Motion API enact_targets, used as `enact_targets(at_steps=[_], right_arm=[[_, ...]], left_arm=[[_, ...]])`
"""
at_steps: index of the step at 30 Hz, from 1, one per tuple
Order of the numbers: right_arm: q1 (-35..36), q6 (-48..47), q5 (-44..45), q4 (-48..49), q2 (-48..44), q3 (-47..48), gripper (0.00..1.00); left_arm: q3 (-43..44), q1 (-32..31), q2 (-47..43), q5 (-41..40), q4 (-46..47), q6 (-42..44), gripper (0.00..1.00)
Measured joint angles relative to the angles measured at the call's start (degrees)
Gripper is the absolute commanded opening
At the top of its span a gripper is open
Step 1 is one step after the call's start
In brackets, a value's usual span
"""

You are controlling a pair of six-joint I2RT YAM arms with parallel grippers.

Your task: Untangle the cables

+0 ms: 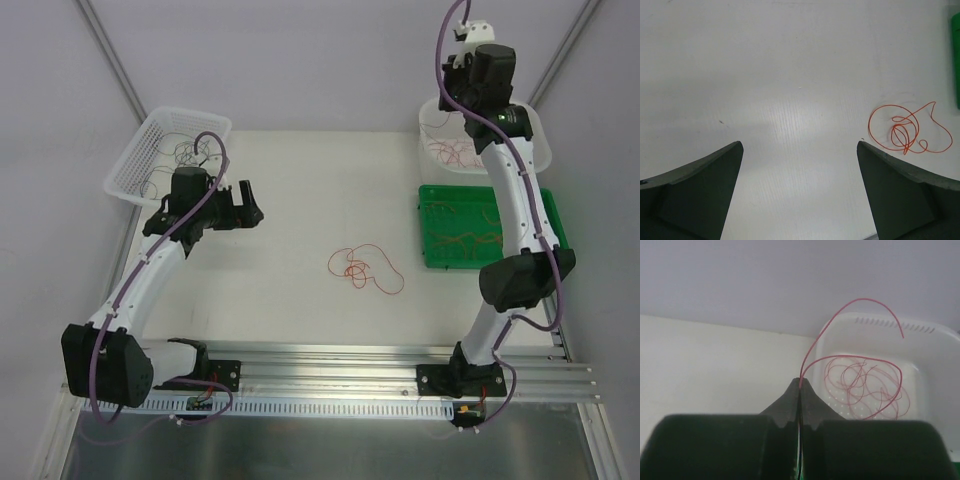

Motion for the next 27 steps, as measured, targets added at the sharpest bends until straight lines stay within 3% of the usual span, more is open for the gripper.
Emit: enact_targets(at_steps=[7, 8, 11, 12, 17, 23, 27], right_arm=[[-10.1, 2.3, -4.1, 8.6, 7.2, 3.9, 0.04], [-11.6, 2.9, -4.5, 9.7, 8.9, 4.3, 0.2], [-14.1, 4.5, -5.3, 11.8, 13.3, 4.6, 0.46], [-15.0, 4.9, -5.7, 11.8, 15.0, 4.6, 0.59], [-16.7, 6.3, -7.0, 10.1, 18.0, 0.9, 0.85], [-16.1, 6.5, -8.8, 5.5, 13.3, -5.2, 0.88], [-13.7, 6.3, -11.0, 0.8, 1.7, -14.2, 0.88]], left_arm=[[0.0, 0.0, 2.6, 2.5, -0.1, -0.9, 0.99], [0.0, 0.0, 3.1, 3.0, -0.1, -1.0, 0.99], [0.0, 0.0, 4.3, 3.7, -0.1, -1.2, 0.99], [0.0, 0.0, 4.7, 4.2, -0.2, -1.3, 0.99], [0.0, 0.4, 5.5, 6.1, -0.1, -1.7, 0.99], [0.0, 0.4, 5.6, 7.4, -0.1, -2.5, 0.99], [0.0, 0.4, 5.6, 8.5, -0.1, -2.6, 0.99]])
